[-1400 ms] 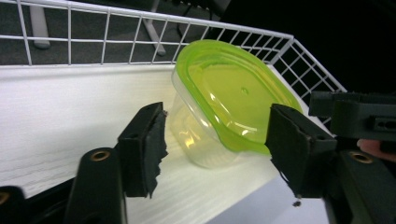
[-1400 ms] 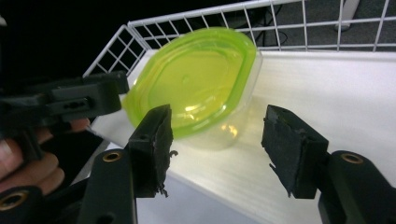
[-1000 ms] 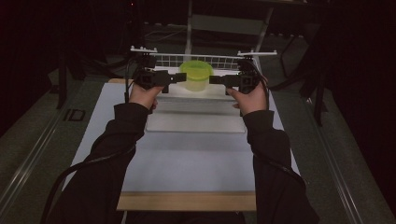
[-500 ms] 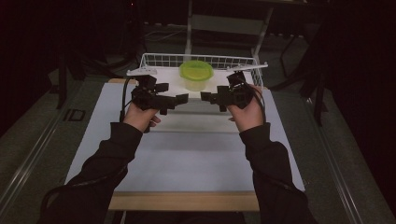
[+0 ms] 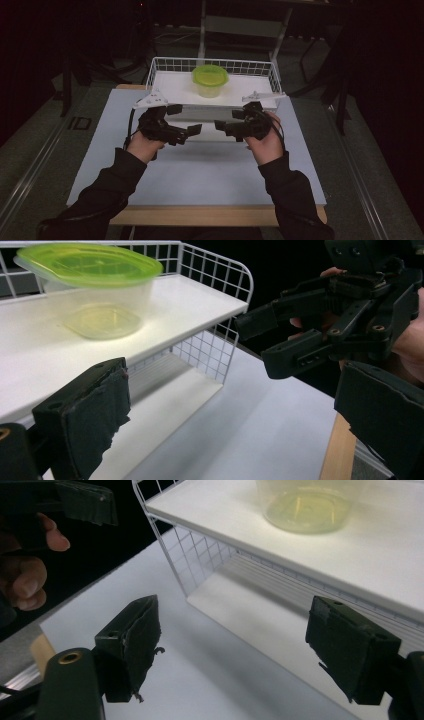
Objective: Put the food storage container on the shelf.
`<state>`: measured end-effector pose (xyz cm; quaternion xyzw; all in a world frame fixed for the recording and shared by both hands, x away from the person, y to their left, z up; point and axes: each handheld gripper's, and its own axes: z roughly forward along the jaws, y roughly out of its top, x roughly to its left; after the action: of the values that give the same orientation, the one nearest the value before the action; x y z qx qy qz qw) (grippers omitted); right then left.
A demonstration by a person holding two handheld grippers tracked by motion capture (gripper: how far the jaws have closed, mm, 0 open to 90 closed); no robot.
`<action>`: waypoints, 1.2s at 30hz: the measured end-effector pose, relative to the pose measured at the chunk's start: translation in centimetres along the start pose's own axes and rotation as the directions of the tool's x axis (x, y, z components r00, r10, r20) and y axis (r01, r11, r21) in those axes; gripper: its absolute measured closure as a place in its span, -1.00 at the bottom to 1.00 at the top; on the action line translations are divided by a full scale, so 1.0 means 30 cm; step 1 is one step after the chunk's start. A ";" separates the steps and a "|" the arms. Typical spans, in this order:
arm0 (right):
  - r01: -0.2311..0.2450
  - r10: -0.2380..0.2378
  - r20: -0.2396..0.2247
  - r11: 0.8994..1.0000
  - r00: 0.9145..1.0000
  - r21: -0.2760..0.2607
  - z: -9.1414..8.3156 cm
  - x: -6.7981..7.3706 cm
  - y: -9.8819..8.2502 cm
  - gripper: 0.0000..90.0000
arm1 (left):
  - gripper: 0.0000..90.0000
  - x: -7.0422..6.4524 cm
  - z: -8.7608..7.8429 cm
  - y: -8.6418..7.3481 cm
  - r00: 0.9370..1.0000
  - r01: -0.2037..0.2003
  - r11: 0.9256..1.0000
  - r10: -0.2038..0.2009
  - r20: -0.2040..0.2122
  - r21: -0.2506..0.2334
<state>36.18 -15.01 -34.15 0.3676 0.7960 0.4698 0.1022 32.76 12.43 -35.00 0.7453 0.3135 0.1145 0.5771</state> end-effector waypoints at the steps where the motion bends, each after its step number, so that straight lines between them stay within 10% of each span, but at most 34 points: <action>1: 0.009 -0.009 0.003 1.000 1.000 0.002 -0.002 0.001 -0.013 -0.52 | -0.95 -0.004 0.000 -0.012 1.000 0.002 1.000 -0.002 0.009 -0.002; 36: 0.041 -0.041 -0.041 0.999 0.998 0.002 -0.091 -0.031 -0.516 -0.59 | -0.95 -0.053 -0.082 -0.422 0.996 -0.067 0.992 0.060 0.067 0.108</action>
<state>27.86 -21.95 -45.59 0.3416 0.8059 0.4742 0.0948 25.99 15.15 -45.74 0.7889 0.2770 0.0918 0.5408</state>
